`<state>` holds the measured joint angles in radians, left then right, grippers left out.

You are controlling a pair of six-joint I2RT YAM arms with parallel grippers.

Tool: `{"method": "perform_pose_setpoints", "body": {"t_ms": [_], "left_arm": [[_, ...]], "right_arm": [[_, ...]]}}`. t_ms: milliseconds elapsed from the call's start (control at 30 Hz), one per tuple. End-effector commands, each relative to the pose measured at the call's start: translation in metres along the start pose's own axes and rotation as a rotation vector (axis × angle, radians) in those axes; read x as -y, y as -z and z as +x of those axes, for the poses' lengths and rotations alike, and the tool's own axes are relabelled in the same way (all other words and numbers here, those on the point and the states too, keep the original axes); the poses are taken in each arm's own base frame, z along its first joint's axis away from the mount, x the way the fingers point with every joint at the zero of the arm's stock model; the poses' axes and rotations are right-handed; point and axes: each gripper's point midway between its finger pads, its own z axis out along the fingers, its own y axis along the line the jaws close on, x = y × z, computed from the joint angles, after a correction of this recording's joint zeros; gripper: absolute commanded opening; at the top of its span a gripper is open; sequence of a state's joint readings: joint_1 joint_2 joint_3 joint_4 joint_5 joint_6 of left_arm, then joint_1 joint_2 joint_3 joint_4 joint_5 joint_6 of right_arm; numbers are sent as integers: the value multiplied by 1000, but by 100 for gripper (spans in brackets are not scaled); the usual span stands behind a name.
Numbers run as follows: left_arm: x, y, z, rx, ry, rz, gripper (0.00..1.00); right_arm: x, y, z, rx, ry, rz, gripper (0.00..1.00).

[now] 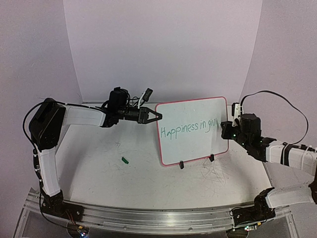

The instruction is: Write a sentence on the whiteboard

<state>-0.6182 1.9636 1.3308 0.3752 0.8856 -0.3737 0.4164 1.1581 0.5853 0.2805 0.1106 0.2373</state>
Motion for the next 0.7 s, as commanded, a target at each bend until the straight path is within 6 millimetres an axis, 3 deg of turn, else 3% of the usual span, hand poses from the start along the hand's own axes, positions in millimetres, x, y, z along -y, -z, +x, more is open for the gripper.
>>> {"method": "perform_pose_setpoints", "body": {"t_ms": [0, 167, 667], "left_arm": [[22, -7, 10, -43, -4, 49, 0], [22, -7, 10, -43, -3, 49, 0], [23, -7, 9, -43, -7, 48, 0]], "right_arm": [[1, 6, 4, -2, -16, -8, 0], [2, 5, 1, 3, -14, -4, 0], [-3, -3, -32, 87, -10, 10, 0]]}}
